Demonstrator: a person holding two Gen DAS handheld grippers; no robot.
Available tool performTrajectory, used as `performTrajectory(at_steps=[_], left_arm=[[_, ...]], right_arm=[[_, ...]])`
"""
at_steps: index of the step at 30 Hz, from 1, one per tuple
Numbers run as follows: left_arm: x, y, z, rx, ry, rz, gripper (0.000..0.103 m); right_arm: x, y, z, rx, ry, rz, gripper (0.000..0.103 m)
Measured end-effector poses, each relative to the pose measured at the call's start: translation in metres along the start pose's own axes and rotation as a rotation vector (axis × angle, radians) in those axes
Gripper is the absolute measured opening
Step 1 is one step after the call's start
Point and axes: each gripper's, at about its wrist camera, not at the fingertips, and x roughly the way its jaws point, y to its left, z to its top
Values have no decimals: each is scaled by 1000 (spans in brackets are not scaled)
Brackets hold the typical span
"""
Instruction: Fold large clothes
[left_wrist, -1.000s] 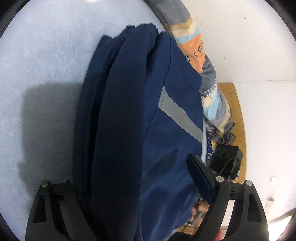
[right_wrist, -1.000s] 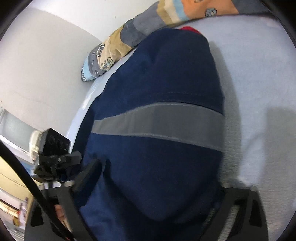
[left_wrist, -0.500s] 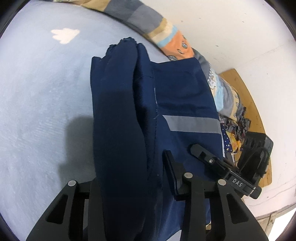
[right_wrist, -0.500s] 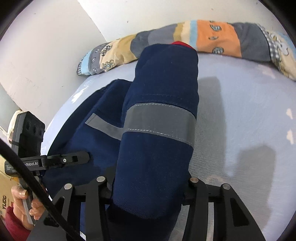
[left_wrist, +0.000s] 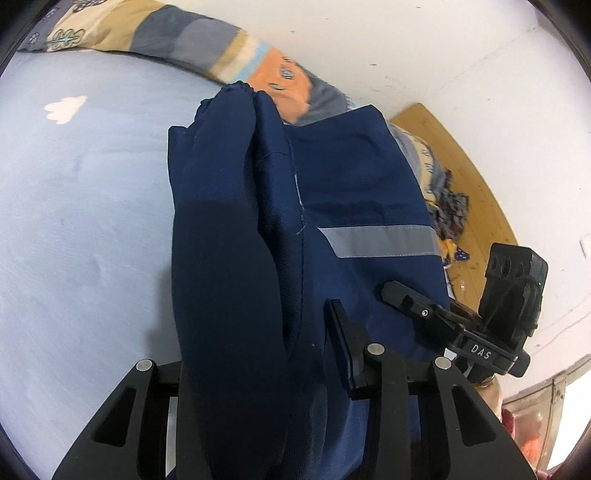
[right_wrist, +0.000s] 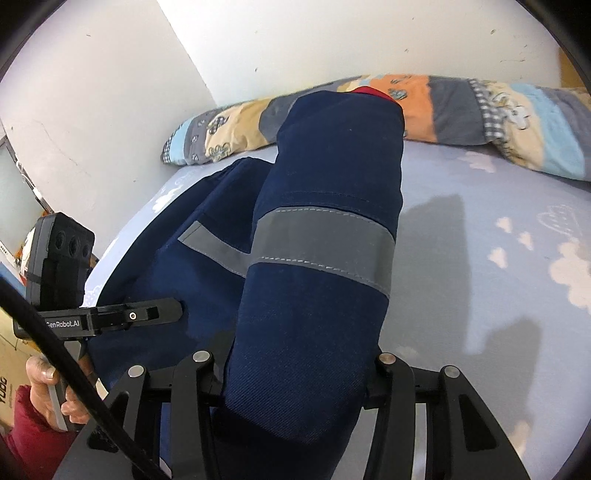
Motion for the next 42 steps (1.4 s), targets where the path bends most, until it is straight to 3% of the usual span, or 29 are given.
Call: performTrajectory(at_steps=[7, 13, 20, 22, 23, 25, 28, 31, 33, 35, 38, 39, 41, 42], left_arm=[[-8, -30, -40, 17, -20, -31, 37], [1, -41, -68, 32, -8, 7, 37], [37, -31, -89, 9, 8, 98, 37], [60, -13, -93, -11, 35, 173, 37], [69, -2, -96, -44, 38, 196, 45], [71, 11, -103, -105, -2, 171, 52], [63, 8, -107, -101, -50, 192, 53], [45, 0, -109, -89, -92, 240, 53], [22, -9, -111, -55, -142, 325, 56], [2, -21, -111, 2, -209, 401, 61], [-23, -48, -119, 109, -292, 425, 70], [-24, -58, -124, 144, -301, 423, 71], [-17, -79, -135, 221, -294, 406, 72], [-7, -87, -137, 252, -281, 400, 72]], right_arm=[[-50, -4, -26, 13, -30, -17, 51], [-60, -4, -61, 22, -8, -30, 51], [-28, -8, -85, -1, 50, -114, 51], [-2, -17, -94, 3, 94, -162, 51], [13, -26, -102, 25, 116, -197, 55], [33, -45, -116, 99, 151, -207, 69], [25, -75, -122, 290, 109, -93, 71], [9, -80, -118, 299, 104, -115, 76], [-10, -83, -113, 315, 81, -148, 76], [-36, -78, -103, 269, 25, -247, 76], [-62, -70, -78, 199, -85, -264, 76], [-61, -67, -71, 188, -89, -241, 76], [-49, -62, -51, 152, -75, -220, 64], [-38, -54, -39, 106, -66, -217, 45]])
